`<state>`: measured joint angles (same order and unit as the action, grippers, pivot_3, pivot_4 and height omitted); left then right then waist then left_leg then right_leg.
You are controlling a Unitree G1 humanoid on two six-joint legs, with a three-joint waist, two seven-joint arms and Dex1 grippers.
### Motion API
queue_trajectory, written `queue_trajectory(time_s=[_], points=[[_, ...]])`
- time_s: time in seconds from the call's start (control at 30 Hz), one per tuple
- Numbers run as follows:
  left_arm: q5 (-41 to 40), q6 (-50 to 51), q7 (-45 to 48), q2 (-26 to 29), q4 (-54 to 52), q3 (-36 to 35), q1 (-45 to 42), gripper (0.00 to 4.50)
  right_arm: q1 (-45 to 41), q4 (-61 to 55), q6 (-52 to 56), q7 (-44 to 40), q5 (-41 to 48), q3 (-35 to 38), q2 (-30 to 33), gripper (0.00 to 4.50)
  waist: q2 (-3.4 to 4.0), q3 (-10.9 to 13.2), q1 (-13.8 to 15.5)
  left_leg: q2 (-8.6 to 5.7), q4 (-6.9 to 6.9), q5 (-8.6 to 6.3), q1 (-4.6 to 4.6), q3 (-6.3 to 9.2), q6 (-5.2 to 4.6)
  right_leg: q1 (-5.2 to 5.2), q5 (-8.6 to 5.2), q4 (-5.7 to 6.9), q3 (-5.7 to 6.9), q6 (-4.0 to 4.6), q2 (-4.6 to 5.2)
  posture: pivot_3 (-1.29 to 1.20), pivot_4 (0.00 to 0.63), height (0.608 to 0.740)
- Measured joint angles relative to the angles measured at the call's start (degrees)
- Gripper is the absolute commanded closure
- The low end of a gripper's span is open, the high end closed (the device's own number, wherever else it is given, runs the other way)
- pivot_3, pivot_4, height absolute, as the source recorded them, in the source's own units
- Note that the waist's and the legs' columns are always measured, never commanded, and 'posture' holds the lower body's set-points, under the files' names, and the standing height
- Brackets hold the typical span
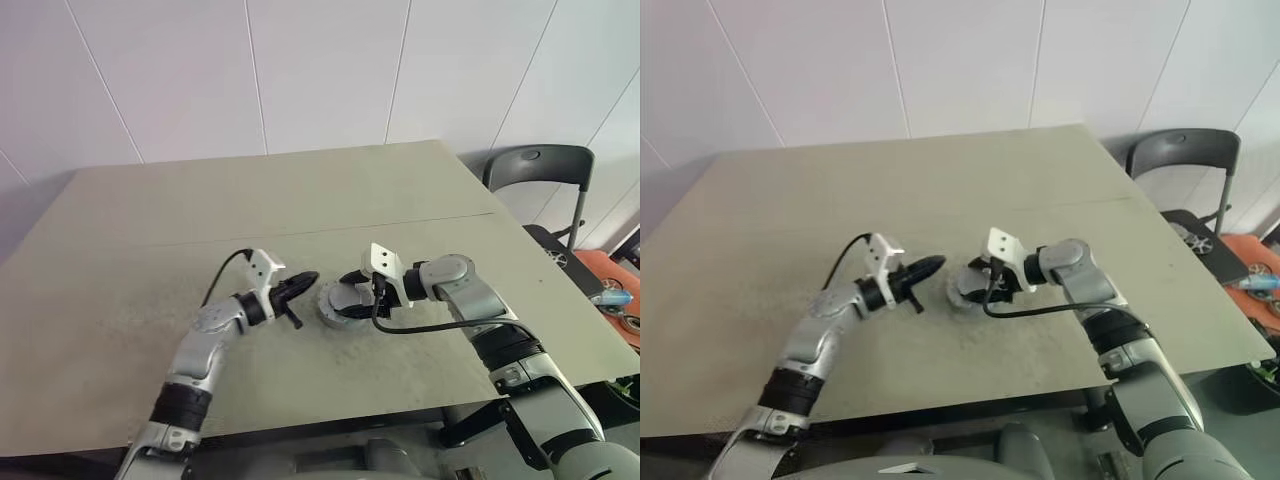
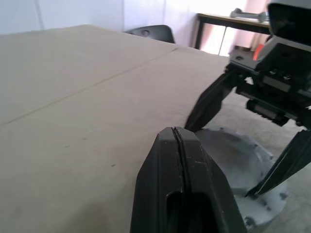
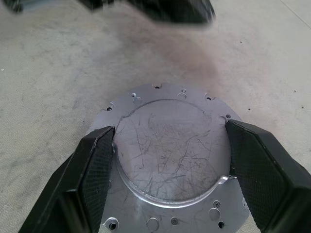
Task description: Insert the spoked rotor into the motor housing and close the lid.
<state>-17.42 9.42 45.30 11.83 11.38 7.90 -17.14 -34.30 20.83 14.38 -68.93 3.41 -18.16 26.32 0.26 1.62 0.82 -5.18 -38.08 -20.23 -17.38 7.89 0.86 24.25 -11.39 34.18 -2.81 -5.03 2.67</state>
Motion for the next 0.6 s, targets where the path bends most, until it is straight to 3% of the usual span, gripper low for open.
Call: queue_trajectory(time_s=[0.2,0.6], points=[[1.91,-1.01,3.20,-1.09,6.09,2.38,-1.77,4.50,0.27,-0.11,0.26,0.62,0.01,0.31,-0.14,1.26,0.00,-0.01,0.05,0.00,-0.01,0.00,0.00,0.00,0.00,-0.01,0.00,0.01,0.00,0.00,-0.01,0.00,0.000,0.740],[5.30,1.43,3.99,-0.03,6.61,4.33,-4.14,4.50,0.68,-0.30,1.80,1.47,0.02,0.60,-0.37,1.26,-0.03,-0.38,0.08,0.00,-0.03,0.00,0.30,0.04,-0.01,-0.36,-0.01,0.00,0.02,-0.02,-0.01,0.00,0.000,0.740]])
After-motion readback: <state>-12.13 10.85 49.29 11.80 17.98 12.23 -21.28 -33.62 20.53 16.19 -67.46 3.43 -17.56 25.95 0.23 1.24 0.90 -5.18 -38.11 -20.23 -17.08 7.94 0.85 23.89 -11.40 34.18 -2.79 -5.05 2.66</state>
